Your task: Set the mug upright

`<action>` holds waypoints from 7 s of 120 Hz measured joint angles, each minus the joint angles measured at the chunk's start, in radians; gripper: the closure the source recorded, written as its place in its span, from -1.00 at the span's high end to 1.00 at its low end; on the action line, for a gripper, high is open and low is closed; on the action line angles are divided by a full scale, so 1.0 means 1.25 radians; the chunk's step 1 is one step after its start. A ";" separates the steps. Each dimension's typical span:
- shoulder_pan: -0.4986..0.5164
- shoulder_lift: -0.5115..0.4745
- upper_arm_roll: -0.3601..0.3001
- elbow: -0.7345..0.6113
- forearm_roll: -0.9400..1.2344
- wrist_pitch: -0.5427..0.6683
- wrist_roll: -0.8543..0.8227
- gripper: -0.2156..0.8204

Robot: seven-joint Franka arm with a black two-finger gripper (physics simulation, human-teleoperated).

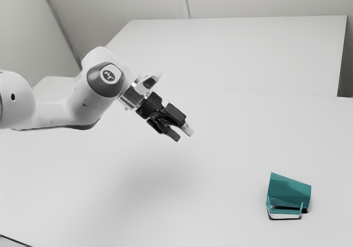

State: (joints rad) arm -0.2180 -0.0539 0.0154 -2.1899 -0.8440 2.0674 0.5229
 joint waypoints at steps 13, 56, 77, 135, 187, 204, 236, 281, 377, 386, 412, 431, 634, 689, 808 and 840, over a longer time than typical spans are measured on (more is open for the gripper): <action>-0.027 0.010 0.000 -0.010 -0.032 0.021 0.035 0.53; -0.108 0.051 -0.003 -0.040 -0.137 0.082 0.127 0.53; -0.139 0.079 -0.007 -0.036 -0.187 0.108 0.149 0.53; -0.205 0.175 -0.016 0.036 -0.242 0.146 0.134 0.53; -0.264 0.258 -0.016 0.107 -0.297 0.154 0.130 0.53; -0.276 0.284 -0.016 0.133 -0.309 0.154 0.131 0.53; -0.286 0.319 -0.016 0.141 -0.405 0.151 0.176 0.53; -0.308 0.397 -0.017 0.207 -0.450 0.150 0.243 0.53; -0.325 0.412 -0.017 0.235 -0.459 0.157 0.306 -0.73; -0.327 0.407 -0.017 0.235 -0.458 0.158 0.308 -0.80; -0.328 0.360 -0.017 0.230 -0.450 0.167 0.312 -0.88; -0.313 0.316 -0.017 0.226 -0.392 0.171 0.309 -0.91; -0.025 -0.035 -0.017 -0.053 0.805 -0.039 -0.316 -0.93; -0.017 -0.024 -0.017 -0.143 0.830 0.178 -0.385 -0.93; -0.009 -0.044 -0.021 -0.141 0.820 0.252 -0.432 0.12; -0.002 -0.048 -0.031 -0.019 0.745 0.105 -0.433 0.42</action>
State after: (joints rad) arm -0.2199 -0.1137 -0.0228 -2.2139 0.0871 2.1989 -0.0179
